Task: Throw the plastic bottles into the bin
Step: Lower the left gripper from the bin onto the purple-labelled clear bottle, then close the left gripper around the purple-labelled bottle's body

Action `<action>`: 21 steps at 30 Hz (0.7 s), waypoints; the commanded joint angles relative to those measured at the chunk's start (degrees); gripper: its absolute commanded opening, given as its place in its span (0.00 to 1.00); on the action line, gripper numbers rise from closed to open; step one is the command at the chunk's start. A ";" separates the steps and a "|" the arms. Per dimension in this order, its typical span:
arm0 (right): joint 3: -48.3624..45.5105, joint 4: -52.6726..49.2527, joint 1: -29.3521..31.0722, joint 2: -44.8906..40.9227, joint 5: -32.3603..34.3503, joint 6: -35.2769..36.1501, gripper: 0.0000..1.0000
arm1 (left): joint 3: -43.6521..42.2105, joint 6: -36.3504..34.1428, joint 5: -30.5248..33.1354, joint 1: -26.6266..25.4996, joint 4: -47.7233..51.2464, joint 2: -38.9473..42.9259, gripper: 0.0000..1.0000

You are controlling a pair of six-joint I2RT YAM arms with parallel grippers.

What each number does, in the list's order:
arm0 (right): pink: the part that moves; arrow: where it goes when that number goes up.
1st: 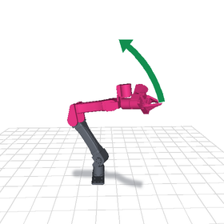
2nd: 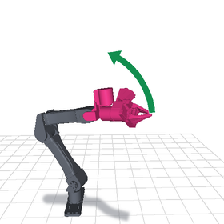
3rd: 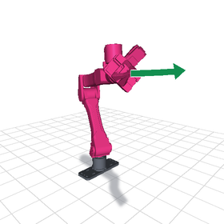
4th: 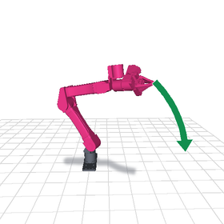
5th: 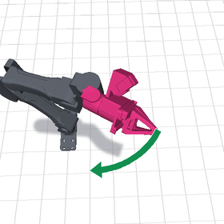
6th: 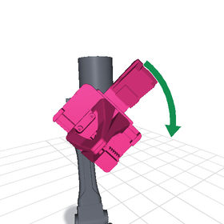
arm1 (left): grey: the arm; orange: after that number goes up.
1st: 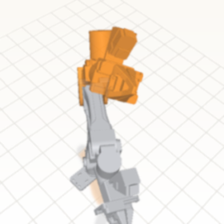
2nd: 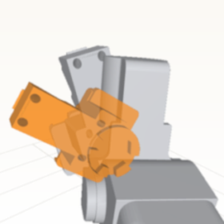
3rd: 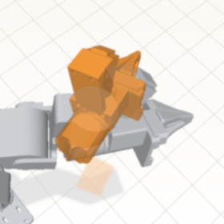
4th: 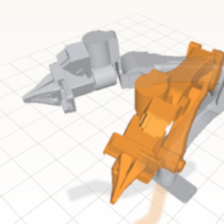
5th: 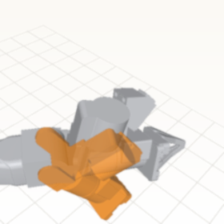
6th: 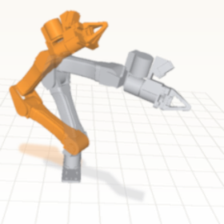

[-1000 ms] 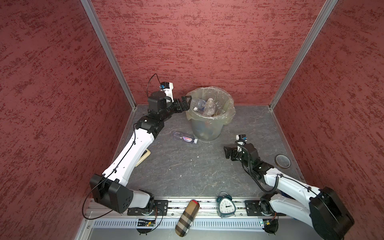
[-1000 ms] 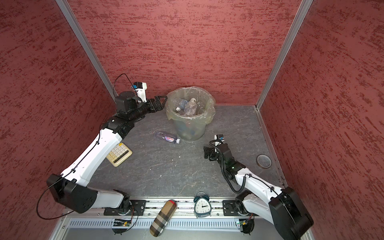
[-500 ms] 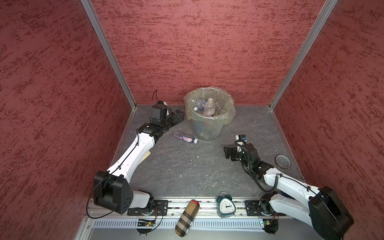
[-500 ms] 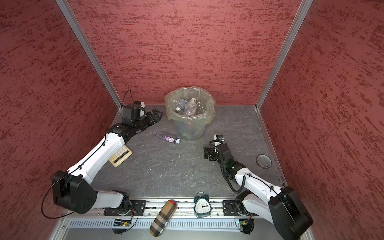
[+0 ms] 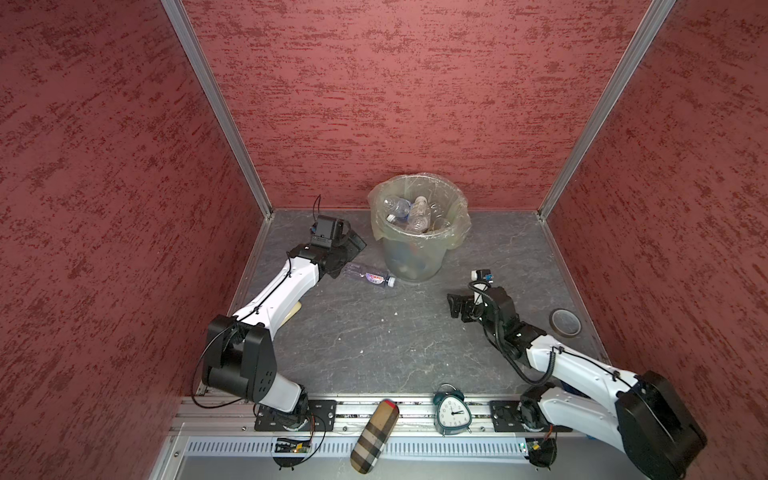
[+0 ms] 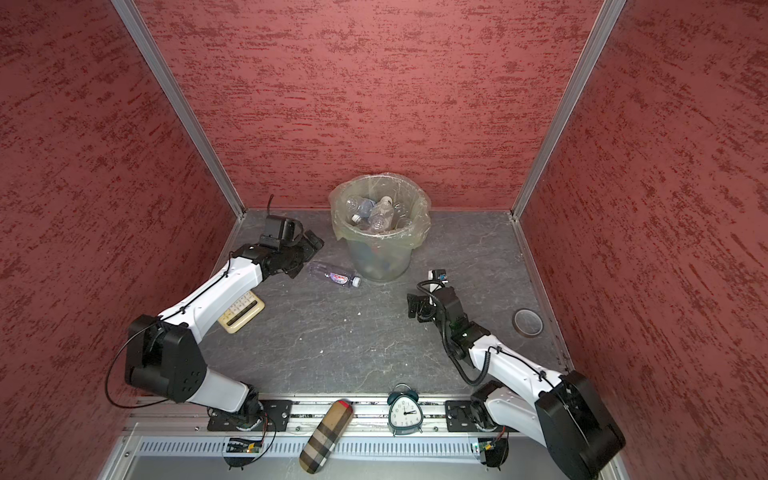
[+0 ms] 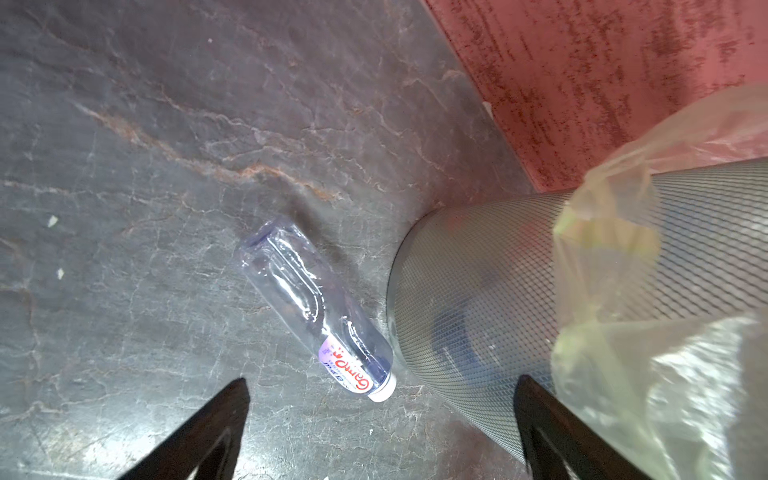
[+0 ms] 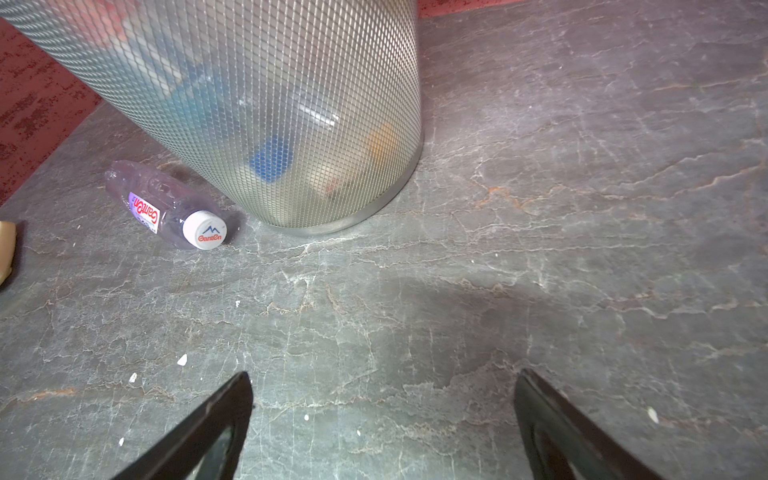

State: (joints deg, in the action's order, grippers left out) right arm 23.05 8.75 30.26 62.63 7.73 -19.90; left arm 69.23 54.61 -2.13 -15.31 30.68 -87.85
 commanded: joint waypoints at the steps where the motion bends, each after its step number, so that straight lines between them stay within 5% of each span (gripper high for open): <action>1: 0.39 0.82 -0.03 -0.05 0.09 0.20 0.98 | 1.85 5.08 -0.21 0.40 2.75 -3.40 0.99; 21: 0.21 0.74 -0.03 -0.49 0.26 0.04 0.98 | 4.93 14.11 -8.10 -0.28 -0.21 -17.30 0.99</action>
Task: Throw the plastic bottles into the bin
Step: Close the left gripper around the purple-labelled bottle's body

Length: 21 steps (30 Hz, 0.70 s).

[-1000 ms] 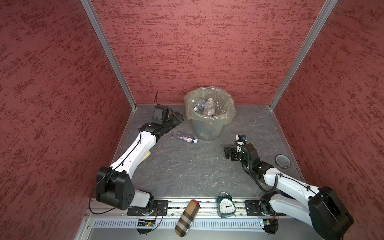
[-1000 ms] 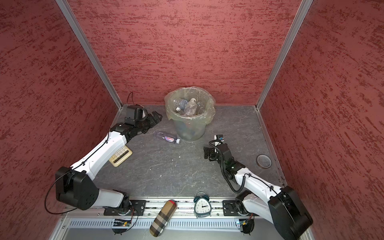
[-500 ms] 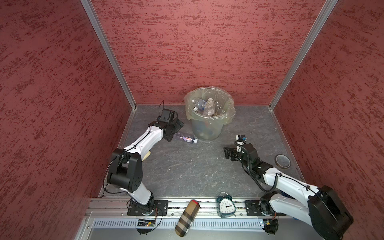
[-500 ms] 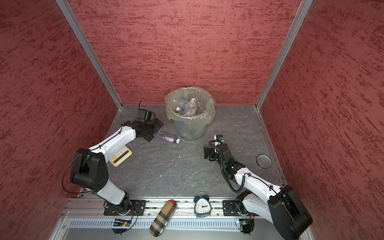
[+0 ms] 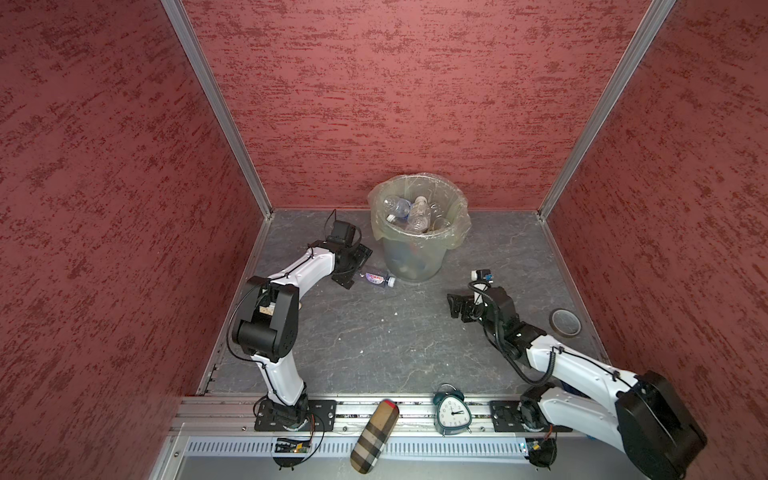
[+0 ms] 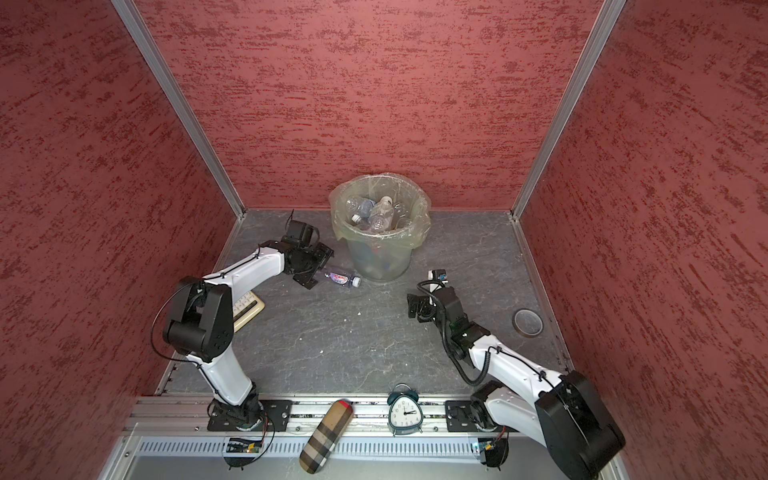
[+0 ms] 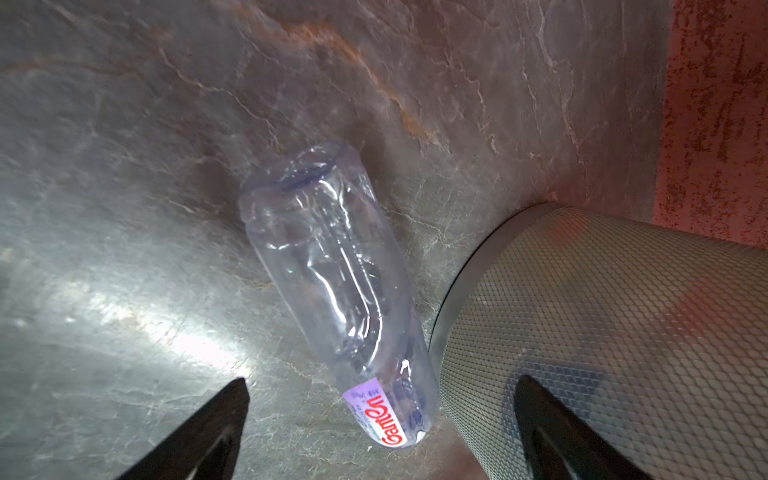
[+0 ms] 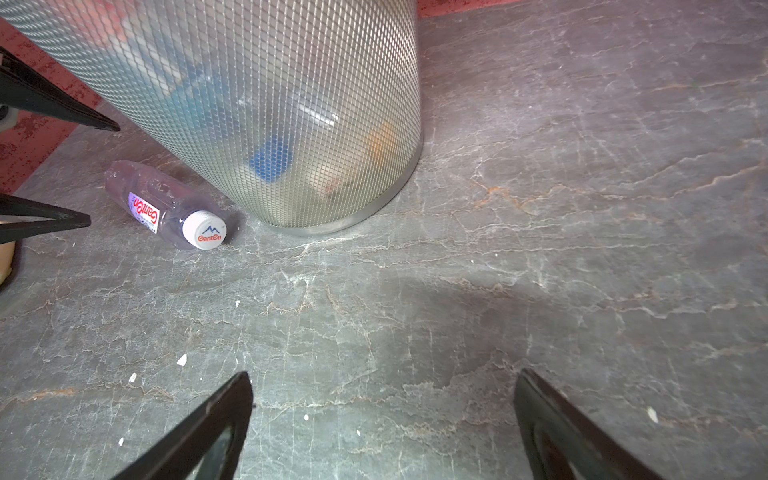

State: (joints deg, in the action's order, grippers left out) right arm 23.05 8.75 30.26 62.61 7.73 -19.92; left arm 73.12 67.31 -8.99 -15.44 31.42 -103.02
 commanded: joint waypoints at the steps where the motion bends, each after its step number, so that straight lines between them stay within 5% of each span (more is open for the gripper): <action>1: 0.17 0.74 0.00 -0.56 0.22 0.06 0.99 | 1.19 1.66 -1.65 -0.12 -1.17 -2.80 0.98; 21: 0.07 0.83 -0.03 -0.56 0.74 0.05 0.99 | 3.43 2.93 -1.57 -0.96 -1.49 -8.84 0.84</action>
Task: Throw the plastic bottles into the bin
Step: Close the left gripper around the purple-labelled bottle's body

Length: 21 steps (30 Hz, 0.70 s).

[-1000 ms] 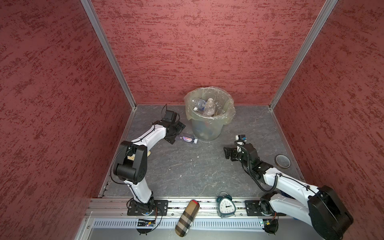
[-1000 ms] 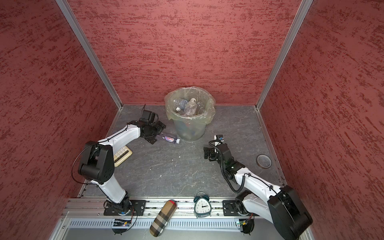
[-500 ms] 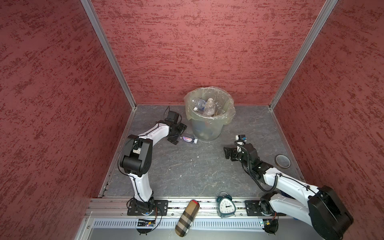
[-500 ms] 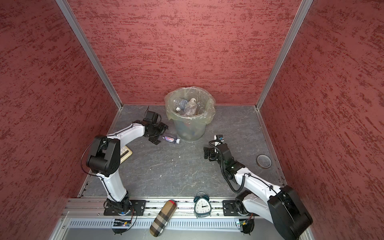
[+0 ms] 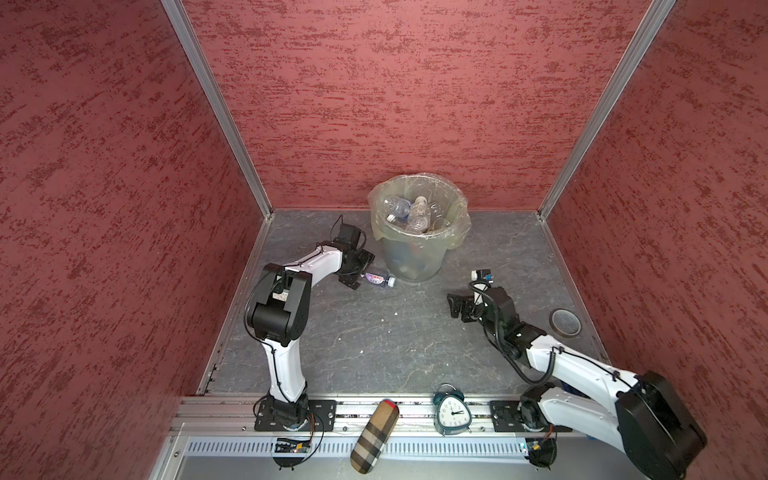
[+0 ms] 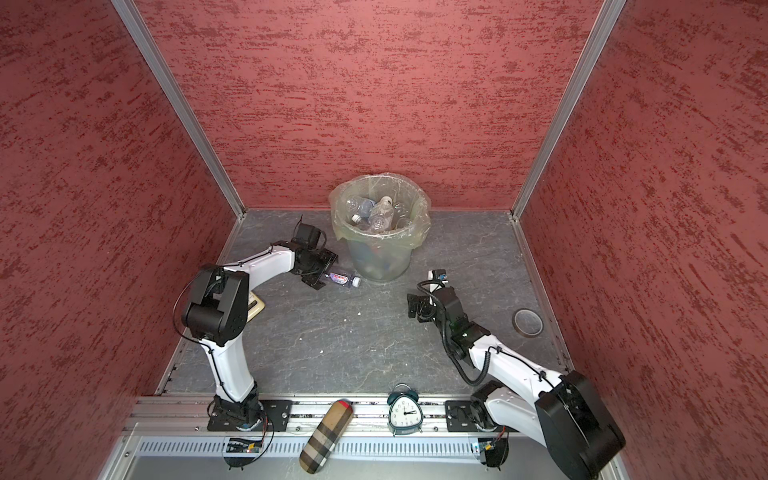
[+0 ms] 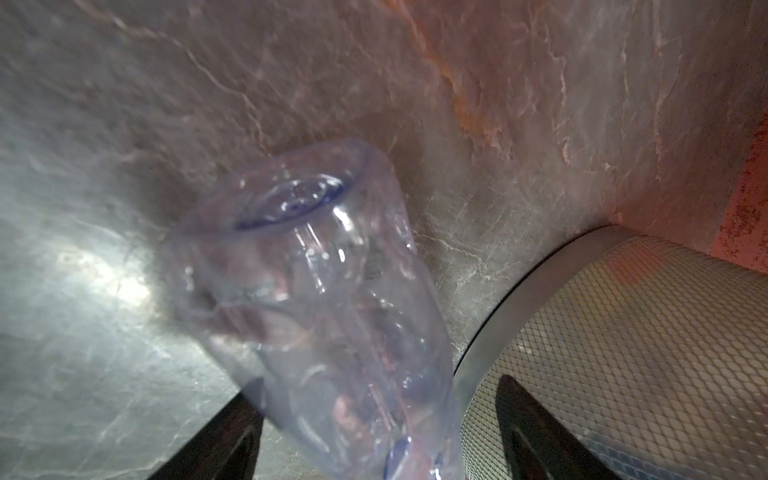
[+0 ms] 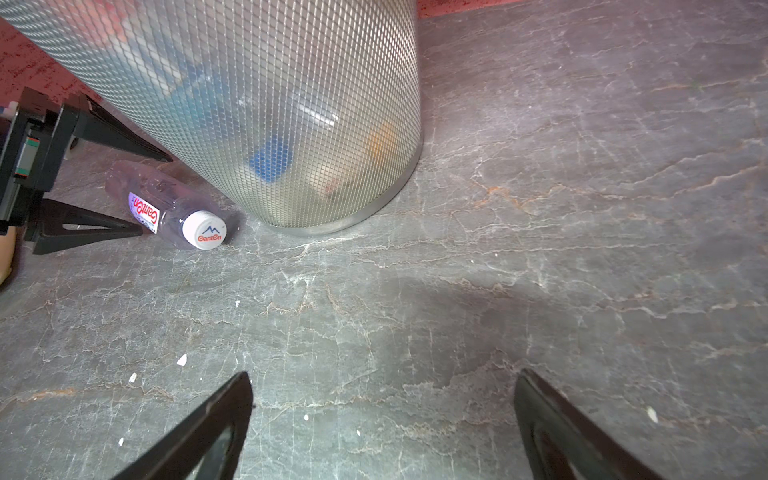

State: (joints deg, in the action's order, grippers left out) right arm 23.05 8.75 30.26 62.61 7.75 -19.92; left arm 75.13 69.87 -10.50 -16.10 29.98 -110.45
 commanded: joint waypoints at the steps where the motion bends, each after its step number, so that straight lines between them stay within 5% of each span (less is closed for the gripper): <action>1: 0.08 0.75 -0.03 -0.56 0.76 0.02 0.98 | 1.50 0.35 0.03 -0.34 0.07 -1.44 0.84; 21: 0.03 0.74 -0.03 -0.87 1.25 -0.03 0.98 | 2.90 -0.32 0.11 -0.27 1.05 -3.98 0.69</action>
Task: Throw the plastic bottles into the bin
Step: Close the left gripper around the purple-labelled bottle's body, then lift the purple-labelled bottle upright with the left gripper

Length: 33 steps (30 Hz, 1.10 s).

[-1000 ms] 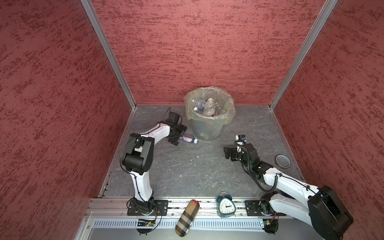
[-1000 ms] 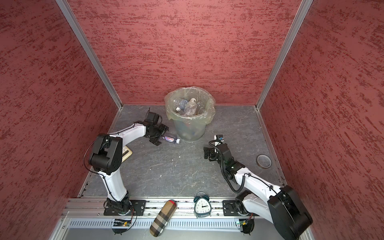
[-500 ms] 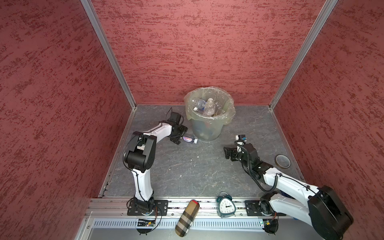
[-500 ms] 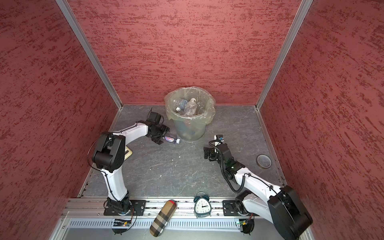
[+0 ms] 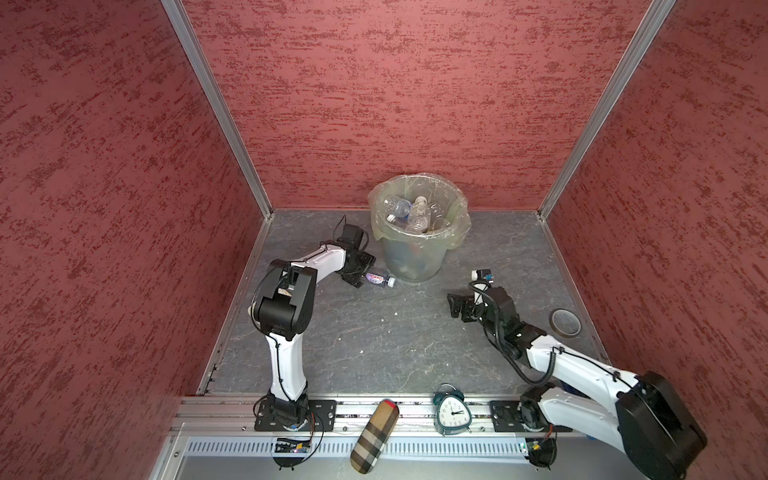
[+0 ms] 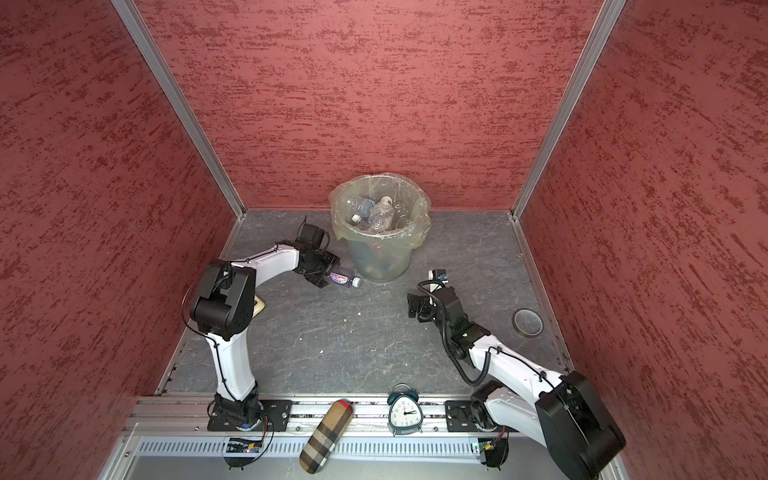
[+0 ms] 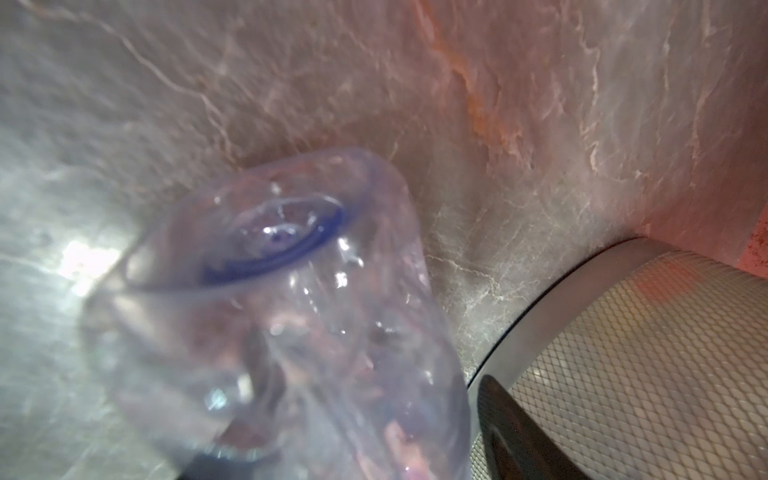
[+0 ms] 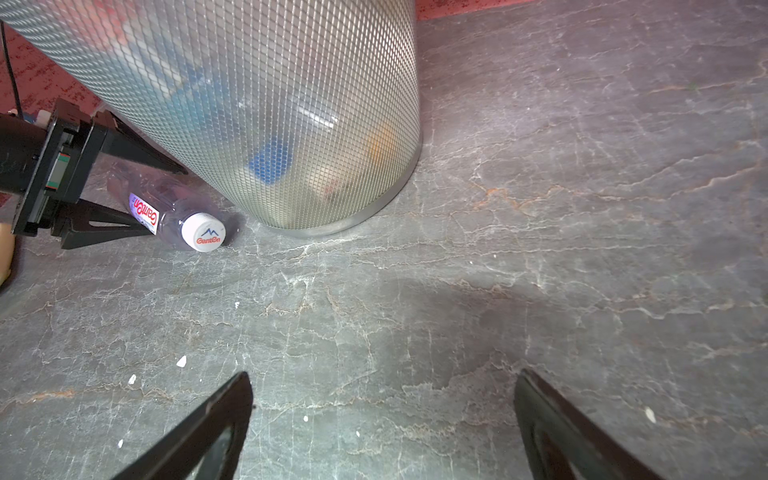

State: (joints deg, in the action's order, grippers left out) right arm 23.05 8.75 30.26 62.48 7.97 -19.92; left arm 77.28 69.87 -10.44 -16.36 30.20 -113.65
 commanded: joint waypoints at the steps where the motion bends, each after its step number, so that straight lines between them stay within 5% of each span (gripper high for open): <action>1: -0.02 0.74 0.00 -0.69 1.03 -0.03 0.98 | 0.63 -0.37 -0.02 0.02 0.84 -0.72 0.67; 19: 0.03 1.04 -0.04 -0.43 0.91 0.06 0.98 | -11.68 -8.70 -3.15 0.78 -8.71 10.35 0.52; 33: -0.08 1.18 -0.03 -0.52 1.06 -0.01 0.98 | -26.70 -23.05 -15.35 1.00 -31.89 19.65 0.48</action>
State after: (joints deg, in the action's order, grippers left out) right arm 23.05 8.78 30.26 62.48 7.97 -19.92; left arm 52.40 51.48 -21.65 -15.64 5.98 -96.09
